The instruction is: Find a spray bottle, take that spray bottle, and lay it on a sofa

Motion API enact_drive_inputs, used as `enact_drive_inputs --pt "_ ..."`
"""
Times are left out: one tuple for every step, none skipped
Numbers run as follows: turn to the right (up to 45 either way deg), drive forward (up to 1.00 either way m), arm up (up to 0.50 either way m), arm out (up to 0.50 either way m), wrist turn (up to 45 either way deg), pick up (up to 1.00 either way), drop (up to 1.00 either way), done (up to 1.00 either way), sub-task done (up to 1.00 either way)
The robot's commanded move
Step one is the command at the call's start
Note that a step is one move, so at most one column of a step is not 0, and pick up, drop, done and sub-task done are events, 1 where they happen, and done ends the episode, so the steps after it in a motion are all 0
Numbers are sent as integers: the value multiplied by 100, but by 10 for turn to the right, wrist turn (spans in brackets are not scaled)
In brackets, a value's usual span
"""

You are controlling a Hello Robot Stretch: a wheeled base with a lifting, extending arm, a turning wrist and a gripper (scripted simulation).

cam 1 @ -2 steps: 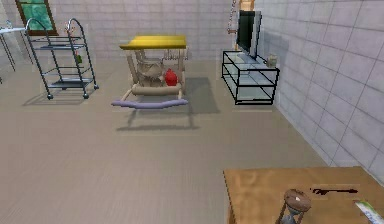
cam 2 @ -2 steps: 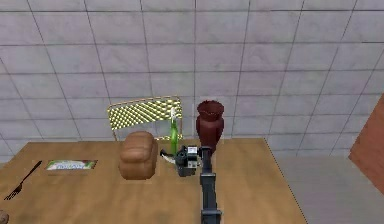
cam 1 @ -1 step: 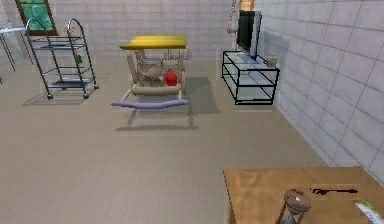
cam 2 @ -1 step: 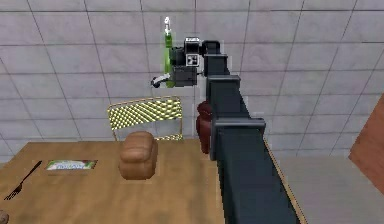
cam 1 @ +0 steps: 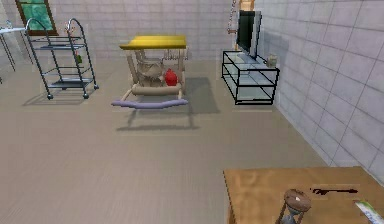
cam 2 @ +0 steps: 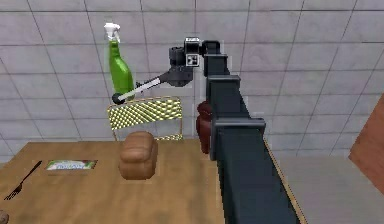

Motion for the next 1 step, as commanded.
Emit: enact_drive_inputs --pt "0 0 0 0 -450 0 0 0 0"
